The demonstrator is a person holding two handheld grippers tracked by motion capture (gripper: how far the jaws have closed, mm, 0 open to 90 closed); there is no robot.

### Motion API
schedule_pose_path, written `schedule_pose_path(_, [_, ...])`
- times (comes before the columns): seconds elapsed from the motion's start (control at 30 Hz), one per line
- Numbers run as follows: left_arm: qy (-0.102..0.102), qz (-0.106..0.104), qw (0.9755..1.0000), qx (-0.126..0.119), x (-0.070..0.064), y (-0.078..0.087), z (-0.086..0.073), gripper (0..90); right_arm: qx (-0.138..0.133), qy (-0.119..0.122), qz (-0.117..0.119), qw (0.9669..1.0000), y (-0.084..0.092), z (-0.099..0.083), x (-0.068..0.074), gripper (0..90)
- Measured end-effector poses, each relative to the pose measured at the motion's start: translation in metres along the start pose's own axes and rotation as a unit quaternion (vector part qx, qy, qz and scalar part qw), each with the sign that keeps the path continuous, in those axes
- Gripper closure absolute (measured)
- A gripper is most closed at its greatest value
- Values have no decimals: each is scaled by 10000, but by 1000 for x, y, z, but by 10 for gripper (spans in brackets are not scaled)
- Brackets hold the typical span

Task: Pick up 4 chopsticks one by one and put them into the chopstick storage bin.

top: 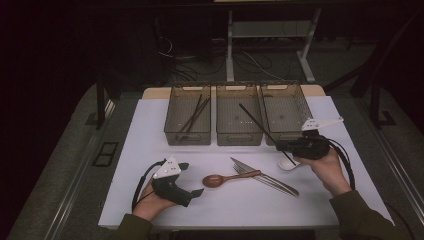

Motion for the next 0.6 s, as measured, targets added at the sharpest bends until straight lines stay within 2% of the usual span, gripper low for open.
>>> schedule_pose_path(0.3, [-14, -10, 10000, 20, 1, 0, 0, 0, -271, -3, 17, 9996, -17, 24, 6, 856])
schedule_pose_path(0.6, [-5, -23, 10000, -5, 1, 0, 0, 0, -513, -59, 77, 9986, -42, 48, 13, 856])
Point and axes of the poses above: each handheld gripper's, and its own axes: y roughly backward along the jaws, z roughly out of its top, x roughly to its left, the point moved 1 cm from there along -y, roughly forward along the jaws, and after that the axes turned 5 degrees about -z, right-handed, at the moved point
